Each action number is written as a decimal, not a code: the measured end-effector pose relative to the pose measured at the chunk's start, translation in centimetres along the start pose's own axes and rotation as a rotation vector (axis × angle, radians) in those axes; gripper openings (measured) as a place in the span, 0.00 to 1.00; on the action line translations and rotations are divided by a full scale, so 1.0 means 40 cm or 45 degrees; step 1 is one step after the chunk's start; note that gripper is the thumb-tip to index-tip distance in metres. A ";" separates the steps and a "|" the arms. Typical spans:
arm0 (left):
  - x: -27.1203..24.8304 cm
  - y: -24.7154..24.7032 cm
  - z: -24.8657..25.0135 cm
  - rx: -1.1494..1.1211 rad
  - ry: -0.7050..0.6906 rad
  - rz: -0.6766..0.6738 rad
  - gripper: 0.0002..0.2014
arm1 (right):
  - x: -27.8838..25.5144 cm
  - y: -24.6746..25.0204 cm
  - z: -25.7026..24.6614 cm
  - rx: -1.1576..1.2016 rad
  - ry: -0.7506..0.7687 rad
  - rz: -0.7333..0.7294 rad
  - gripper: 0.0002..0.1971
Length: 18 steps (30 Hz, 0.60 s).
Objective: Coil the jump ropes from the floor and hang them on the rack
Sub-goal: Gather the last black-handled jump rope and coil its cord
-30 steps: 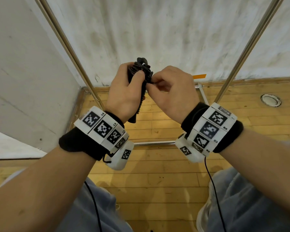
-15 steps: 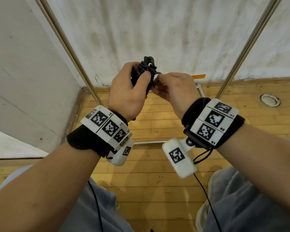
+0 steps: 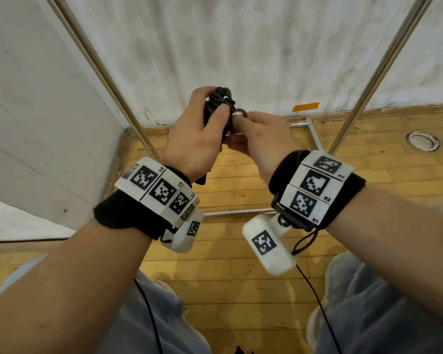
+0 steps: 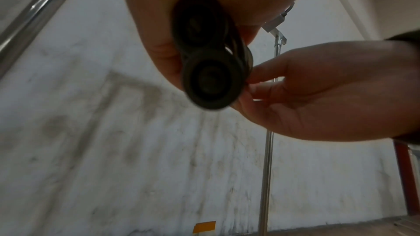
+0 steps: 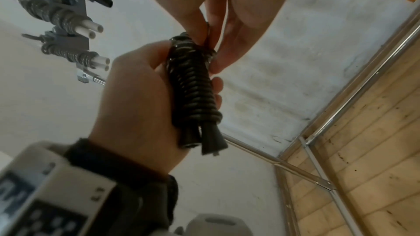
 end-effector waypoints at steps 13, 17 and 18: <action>0.019 0.010 -0.004 -0.074 0.035 0.023 0.14 | 0.017 0.031 -0.014 -0.016 -0.076 0.041 0.12; 0.007 0.016 0.028 -0.198 0.026 0.039 0.15 | 0.030 0.053 -0.029 0.069 -0.153 0.093 0.13; 0.004 0.015 0.030 -0.222 0.029 0.033 0.14 | 0.031 0.055 -0.027 0.063 -0.163 0.096 0.13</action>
Point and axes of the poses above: each hand's wrist, its own x-axis towards the middle knuckle, its own y-axis out of the back of the hand, z = x × y, the point moved 5 cm from there along x, towards the middle knuckle, and after that the axes turned 10 degrees about -y, right-handed, at the moved point
